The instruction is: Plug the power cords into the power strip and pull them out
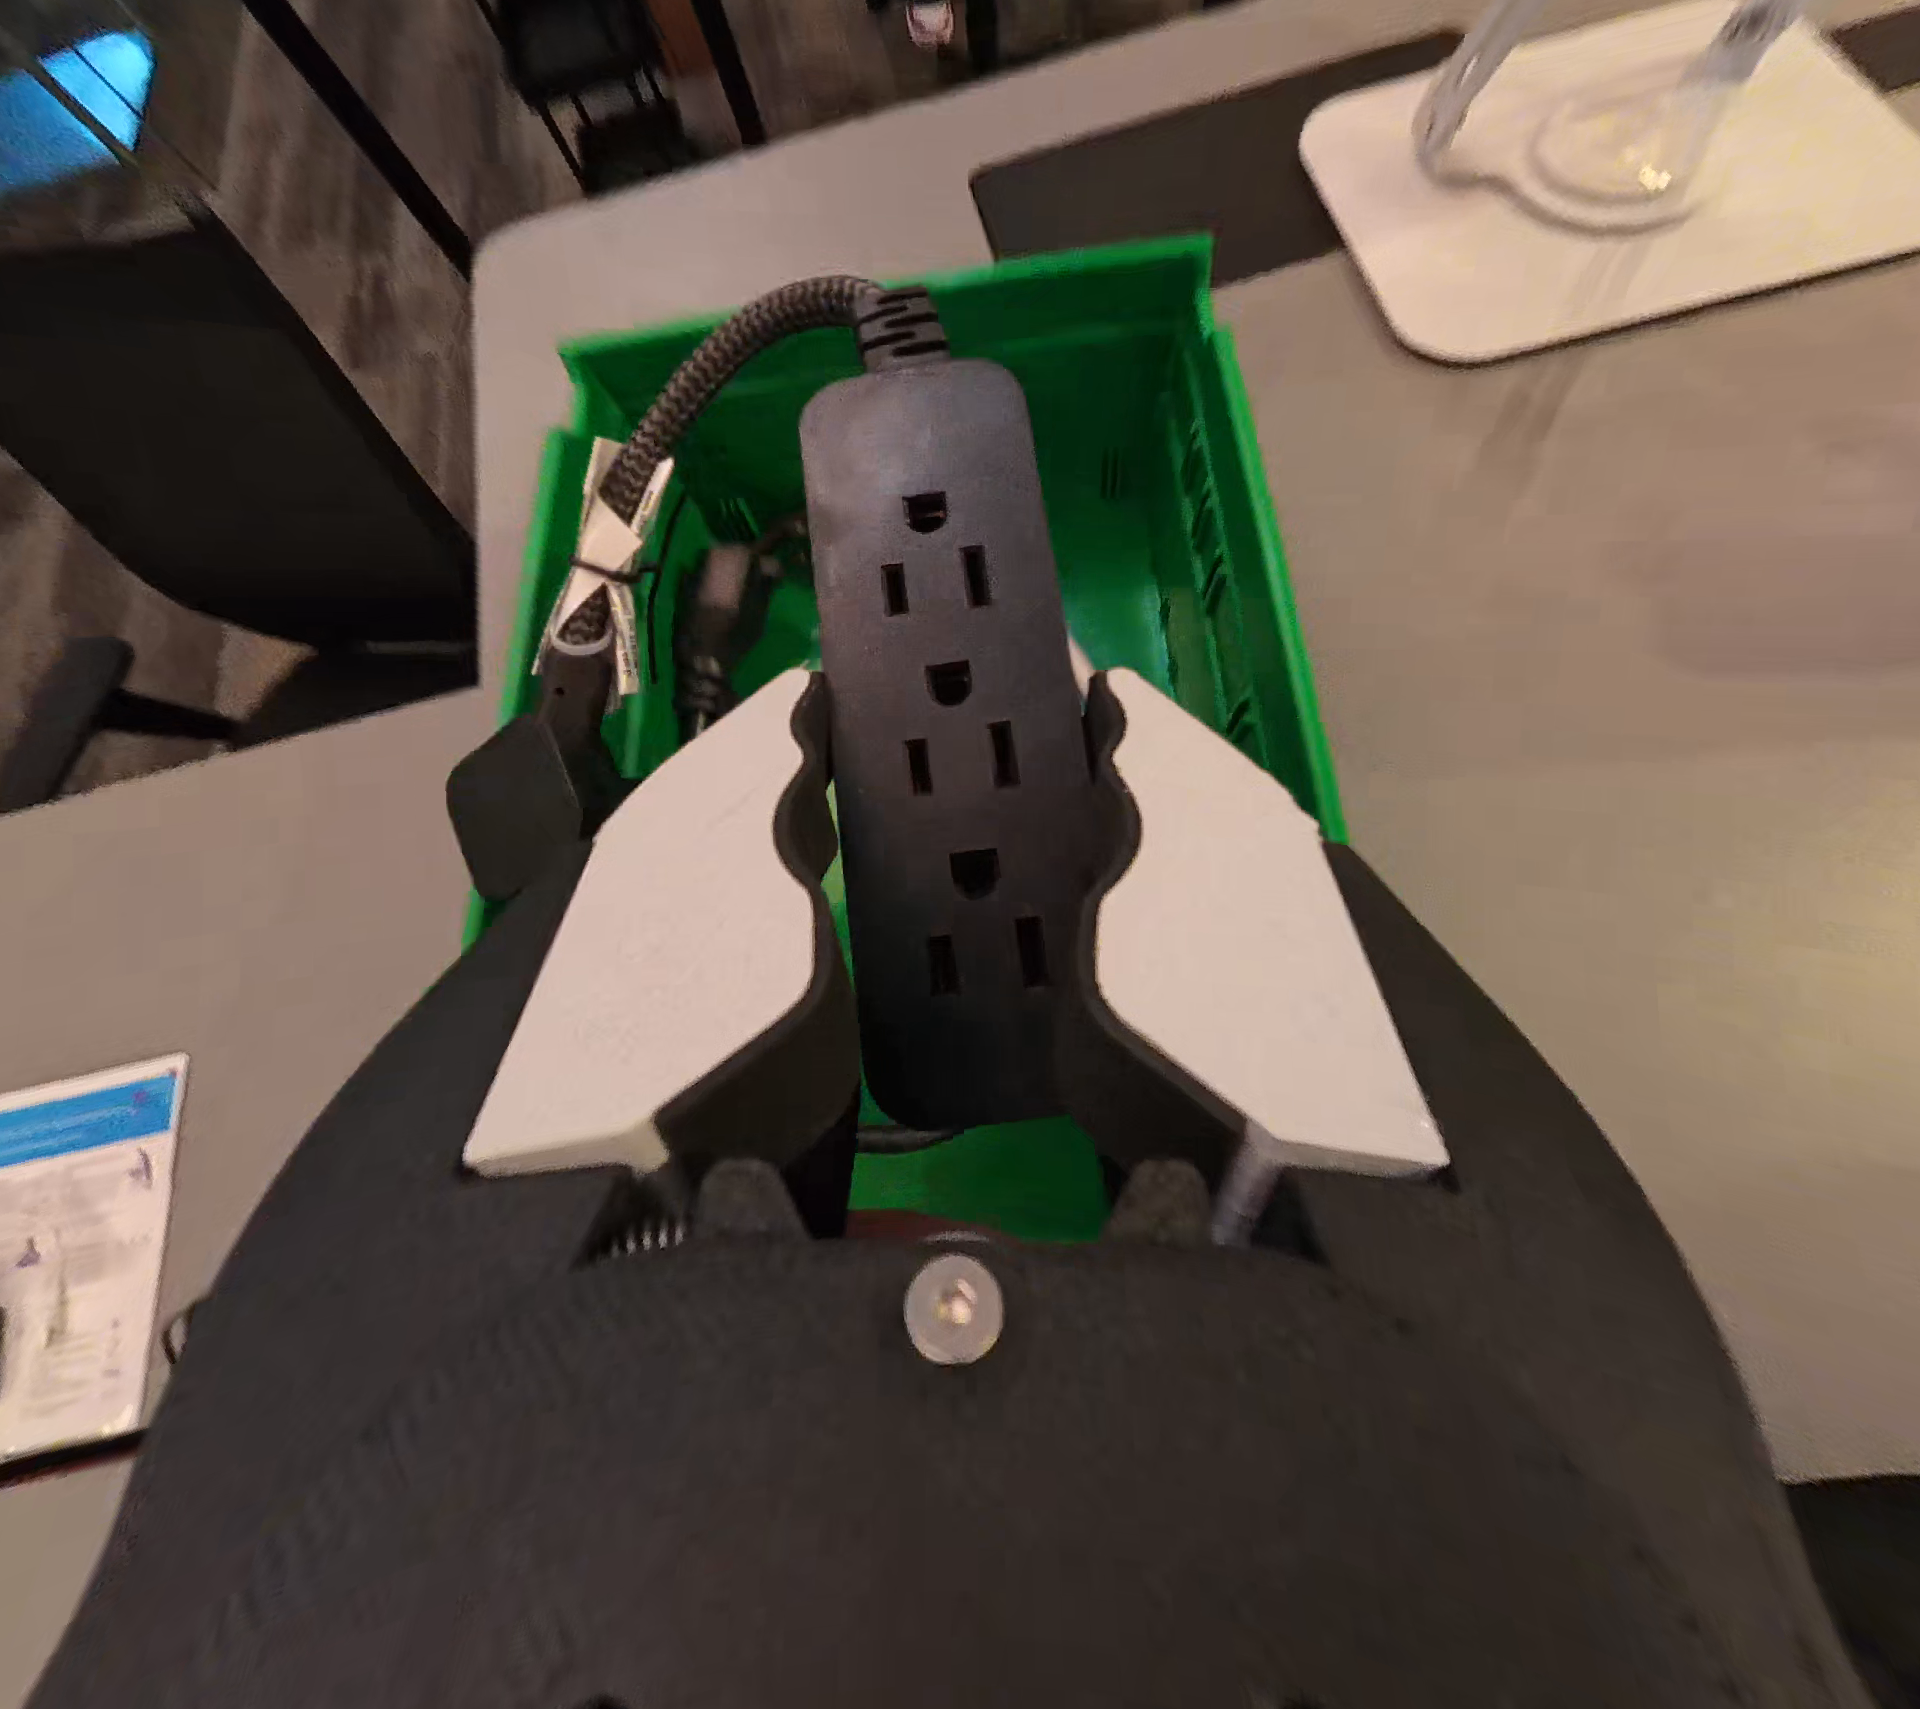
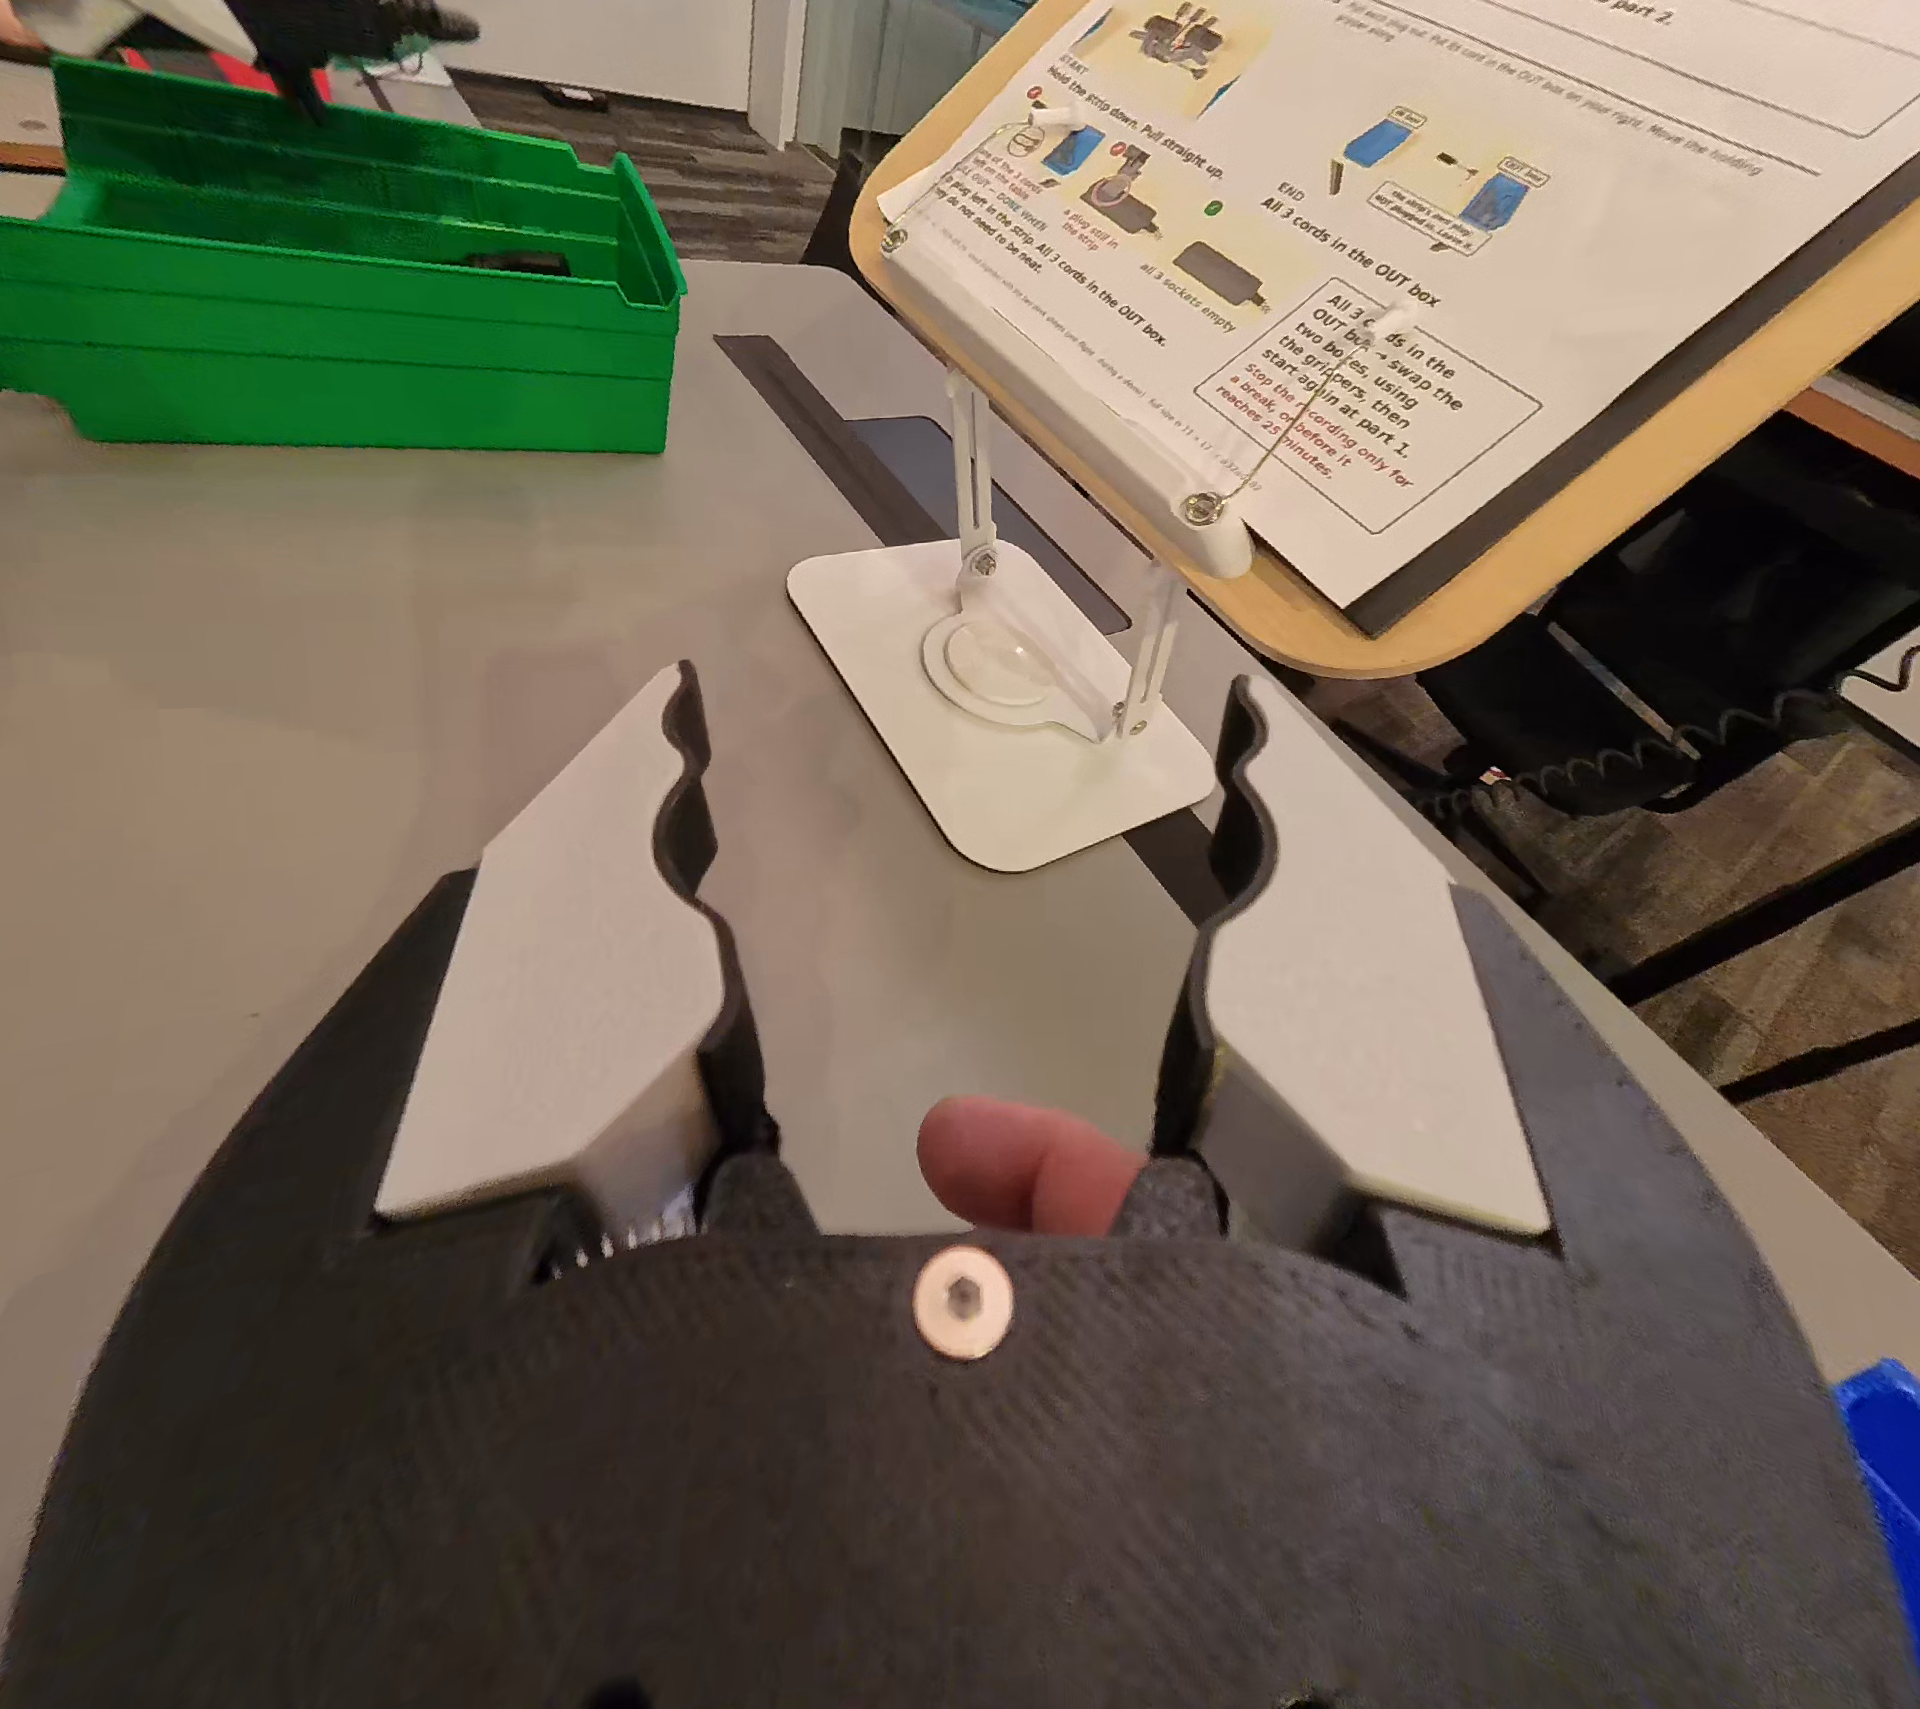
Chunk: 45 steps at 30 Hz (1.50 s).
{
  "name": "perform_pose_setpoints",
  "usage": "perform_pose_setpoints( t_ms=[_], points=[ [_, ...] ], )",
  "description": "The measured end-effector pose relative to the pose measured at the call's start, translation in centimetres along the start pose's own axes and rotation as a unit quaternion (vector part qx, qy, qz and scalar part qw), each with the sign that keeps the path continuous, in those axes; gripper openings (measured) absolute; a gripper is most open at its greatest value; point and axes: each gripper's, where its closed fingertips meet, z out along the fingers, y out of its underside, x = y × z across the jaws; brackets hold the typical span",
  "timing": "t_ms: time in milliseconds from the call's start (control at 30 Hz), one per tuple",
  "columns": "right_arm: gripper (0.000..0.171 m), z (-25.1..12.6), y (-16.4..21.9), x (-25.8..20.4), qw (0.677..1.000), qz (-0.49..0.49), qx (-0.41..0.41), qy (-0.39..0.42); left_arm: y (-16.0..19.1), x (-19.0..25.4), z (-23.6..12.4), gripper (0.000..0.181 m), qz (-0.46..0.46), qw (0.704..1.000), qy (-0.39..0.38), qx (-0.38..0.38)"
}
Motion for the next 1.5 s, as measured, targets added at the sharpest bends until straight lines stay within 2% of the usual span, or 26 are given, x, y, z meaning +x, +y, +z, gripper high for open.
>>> perform_pose_setpoints(
  t_ms=[133, 233, 333, 467, 567, 667, 900, 1067, 1267, 1333, 1500],
  points=[
    [0.099, 0.0, -0.4, -0.5, 1.000, 0.000, 0.010, -0.010, -5.7, 2.3, -3.2, 0.045, 0.100, 0.992, -0.001, 0.072],
    [0.101, -0.1, -1.5, -1.4, 0.999, -0.004, 0.026, -0.025, -11.3, 6.0, -5.9, 0.044, 0.159, 0.978, 0.028, 0.130],
    [0.101, -0.4, -2.7, -2.6, 0.998, -0.007, 0.046, -0.046, -14.7, 12.3, -6.9, 0.045, 0.227, 0.955, 0.097, 0.164],
    [0.095, -1.5, -5.4, -4.1, 0.993, -0.018, 0.093, -0.070, -16.0, 21.0, -5.6, 0.045, 0.285, 0.920, 0.199, 0.183],
    [0.095, -2.7, -7.0, -5.4, 0.988, -0.051, 0.109, -0.093, -15.2, 26.2, -3.2, 0.045, 0.331, 0.893, 0.252, 0.170],
    [0.096, -3.4, -7.6, -6.1, 0.987, -0.080, 0.102, -0.100, -13.4, 29.6, -0.6, 0.045, 0.384, 0.866, 0.288, 0.142],
    [0.078, -1.9, -4.3, -8.6, 0.978, -0.135, 0.022, -0.156, -8.9, 34.9, 1.8, 0.045, 0.459, 0.798, 0.376, 0.100],
    [0.074, -0.2, -0.8, -10.8, 0.965, -0.168, -0.055, -0.195, -6.2, 36.6, 2.9, 0.045, 0.499, 0.771, 0.391, 0.062],
    [0.053, 1.0, 4.6, -12.6, 0.933, -0.210, -0.164, -0.240, -4.9, 38.4, 2.6, 0.045, 0.507, 0.748, 0.424, 0.058],
    [0.043, 1.3, 5.9, -12.9, 0.926, -0.214, -0.182, -0.252, -4.4, 38.6, 3.2, 0.045, 0.511, 0.746, 0.425, 0.048],
    [0.043, 2.1, 8.4, -13.1, 0.920, -0.180, -0.211, -0.277, -2.8, 38.9, 5.2, 0.045, 0.487, 0.746, 0.454, 0.019]
  ],
)
